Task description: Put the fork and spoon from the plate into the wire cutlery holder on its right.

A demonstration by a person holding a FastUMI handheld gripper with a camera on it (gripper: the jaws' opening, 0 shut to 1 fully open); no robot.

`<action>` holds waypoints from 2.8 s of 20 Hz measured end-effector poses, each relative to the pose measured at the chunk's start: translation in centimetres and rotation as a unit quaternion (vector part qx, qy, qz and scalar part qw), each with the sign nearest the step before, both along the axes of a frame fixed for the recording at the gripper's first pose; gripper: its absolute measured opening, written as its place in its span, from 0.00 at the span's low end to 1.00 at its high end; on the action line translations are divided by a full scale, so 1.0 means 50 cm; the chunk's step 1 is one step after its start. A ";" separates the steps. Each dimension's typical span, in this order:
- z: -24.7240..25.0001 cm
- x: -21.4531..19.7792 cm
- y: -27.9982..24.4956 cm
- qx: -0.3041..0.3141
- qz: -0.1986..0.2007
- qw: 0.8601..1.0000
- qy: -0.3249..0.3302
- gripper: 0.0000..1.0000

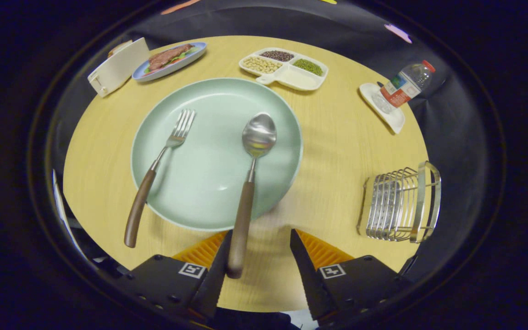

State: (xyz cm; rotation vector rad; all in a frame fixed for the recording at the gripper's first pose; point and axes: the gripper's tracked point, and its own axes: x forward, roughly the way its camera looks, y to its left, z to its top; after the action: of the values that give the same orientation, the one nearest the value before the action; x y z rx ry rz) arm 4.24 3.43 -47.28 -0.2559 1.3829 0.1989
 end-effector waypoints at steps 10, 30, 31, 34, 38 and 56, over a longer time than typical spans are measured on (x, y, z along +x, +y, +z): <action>0.006 -0.016 0.023 0.063 -0.015 0.998 0.020 0.11; 0.202 -0.021 -0.078 0.142 -0.049 0.979 -0.141 0.03; 0.211 -0.023 -0.095 0.143 -0.052 0.978 -0.145 0.03; 0.240 -0.019 -0.149 0.142 -0.067 0.974 -0.163 0.03; 0.266 -0.015 -0.232 0.132 -0.096 0.970 -0.182 0.03; 0.246 -0.016 -0.366 0.095 -0.119 0.972 -0.179 0.05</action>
State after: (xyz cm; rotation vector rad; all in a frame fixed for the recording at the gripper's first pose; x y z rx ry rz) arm 3.45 -14.85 -34.99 0.0346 1.0167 0.0794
